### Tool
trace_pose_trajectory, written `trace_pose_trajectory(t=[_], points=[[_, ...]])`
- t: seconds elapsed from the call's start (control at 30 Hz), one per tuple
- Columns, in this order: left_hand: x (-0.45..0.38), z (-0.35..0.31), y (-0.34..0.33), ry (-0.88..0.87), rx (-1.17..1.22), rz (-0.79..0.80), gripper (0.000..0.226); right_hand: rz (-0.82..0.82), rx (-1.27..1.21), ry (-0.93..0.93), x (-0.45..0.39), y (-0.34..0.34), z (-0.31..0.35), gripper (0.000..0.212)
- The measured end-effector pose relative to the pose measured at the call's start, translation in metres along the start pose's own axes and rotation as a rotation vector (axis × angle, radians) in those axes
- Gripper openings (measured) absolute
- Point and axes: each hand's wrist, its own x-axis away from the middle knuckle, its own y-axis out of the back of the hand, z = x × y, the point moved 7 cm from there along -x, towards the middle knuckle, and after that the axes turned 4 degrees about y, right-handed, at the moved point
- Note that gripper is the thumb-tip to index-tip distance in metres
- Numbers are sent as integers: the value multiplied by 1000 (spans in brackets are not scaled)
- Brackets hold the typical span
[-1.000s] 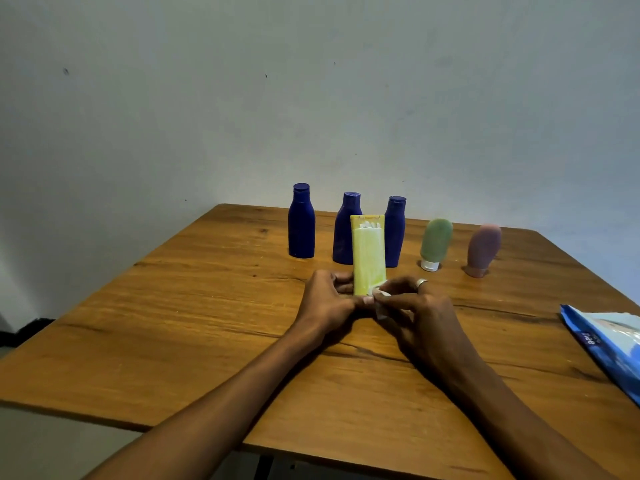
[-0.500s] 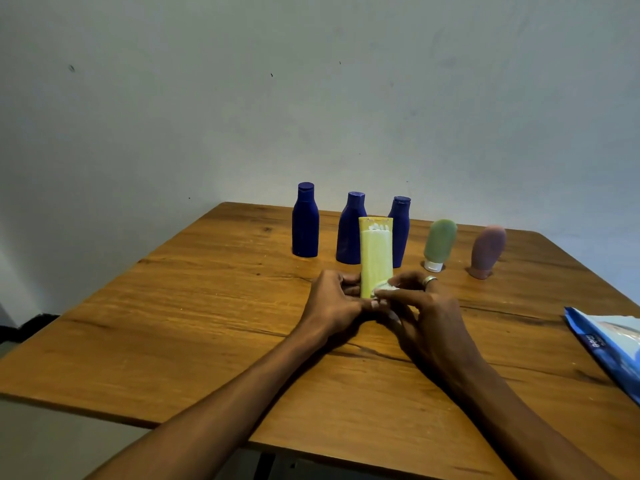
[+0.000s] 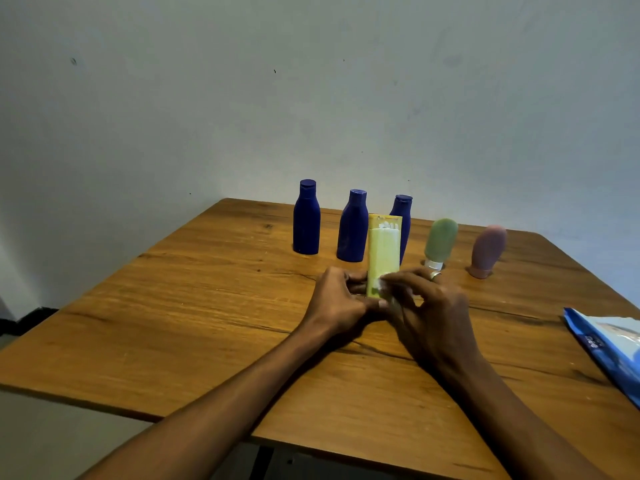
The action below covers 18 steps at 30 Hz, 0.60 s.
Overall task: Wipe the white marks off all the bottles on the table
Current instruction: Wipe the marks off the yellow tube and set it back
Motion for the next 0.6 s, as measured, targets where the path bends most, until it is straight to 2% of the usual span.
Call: trace_pose_trajectory(t=[0.07, 0.13, 0.3, 0.4, 0.47, 0.53, 0.6], points=[[-1, -1, -2, 1, -23, 7, 52, -167, -82, -123, -3, 13, -8, 26], [-2, -1, -2, -4, -34, 11, 54, -206, -94, -164, -3, 17, -11, 23], [-1, 1, 2, -26, 2, -4, 33, 89, -53, 46, 4, -9, 17, 26], [0, 2, 2, -15, 16, -8, 31, 125, -26, 82, 2, -11, 19, 31], [0, 2, 0, 0, 56, 11, 37, 6, -33, 35, -2, -2, 11, 33], [0, 0, -1, 31, 84, 24, 46, -179, -107, -76, -5, 13, 1, 27], [0, 0, 0, 28, 58, 22, 52, -273, -187, -166, -6, 19, -5, 23]])
